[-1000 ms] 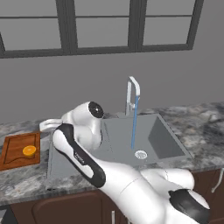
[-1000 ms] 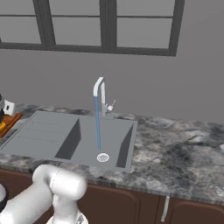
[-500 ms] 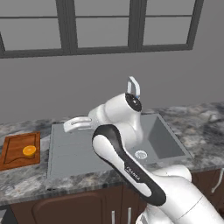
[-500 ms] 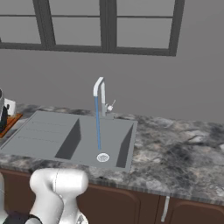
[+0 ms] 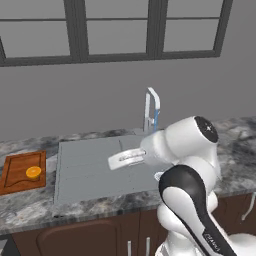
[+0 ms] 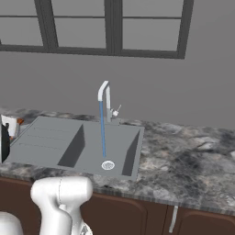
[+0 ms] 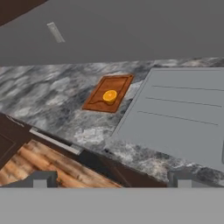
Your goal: Pick the orange from the sink and place it on the cutting board to airdry. Then turn off the sink faucet.
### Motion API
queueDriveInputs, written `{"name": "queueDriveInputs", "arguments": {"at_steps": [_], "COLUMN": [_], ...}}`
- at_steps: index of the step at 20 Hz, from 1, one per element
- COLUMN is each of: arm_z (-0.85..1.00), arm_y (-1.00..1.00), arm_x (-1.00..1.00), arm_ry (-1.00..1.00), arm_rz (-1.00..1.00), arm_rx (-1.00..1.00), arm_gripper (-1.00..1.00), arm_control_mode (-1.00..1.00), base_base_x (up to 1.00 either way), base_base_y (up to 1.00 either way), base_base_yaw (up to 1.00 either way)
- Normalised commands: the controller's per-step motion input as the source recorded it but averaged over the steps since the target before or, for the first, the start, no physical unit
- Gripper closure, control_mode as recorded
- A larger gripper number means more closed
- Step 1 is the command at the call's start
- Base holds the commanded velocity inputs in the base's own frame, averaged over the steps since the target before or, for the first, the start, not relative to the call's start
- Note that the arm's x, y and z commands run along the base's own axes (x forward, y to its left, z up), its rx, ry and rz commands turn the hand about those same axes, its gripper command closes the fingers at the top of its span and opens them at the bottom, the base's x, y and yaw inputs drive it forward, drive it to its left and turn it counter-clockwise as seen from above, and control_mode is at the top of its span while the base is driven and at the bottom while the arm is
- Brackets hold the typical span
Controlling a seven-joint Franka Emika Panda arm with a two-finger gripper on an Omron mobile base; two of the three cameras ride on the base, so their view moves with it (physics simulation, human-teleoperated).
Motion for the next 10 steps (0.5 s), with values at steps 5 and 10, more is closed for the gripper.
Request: {"name": "queueDriveInputs", "arguments": {"at_steps": [5,10], "arm_z": [0.17,0.31], "arm_y": [-0.53,-0.73], "arm_x": [-0.68,-0.97], "arm_ry": [-0.11,-0.07], "arm_rz": [0.14,0.08], "arm_rx": [-0.03,-0.10], "arm_gripper": [-1.00,-1.00], "arm_control_mode": [-1.00,-1.00], "base_base_x": [0.00,0.00], "base_base_y": [0.00,0.00], "base_base_yaw": [0.00,0.00]}}
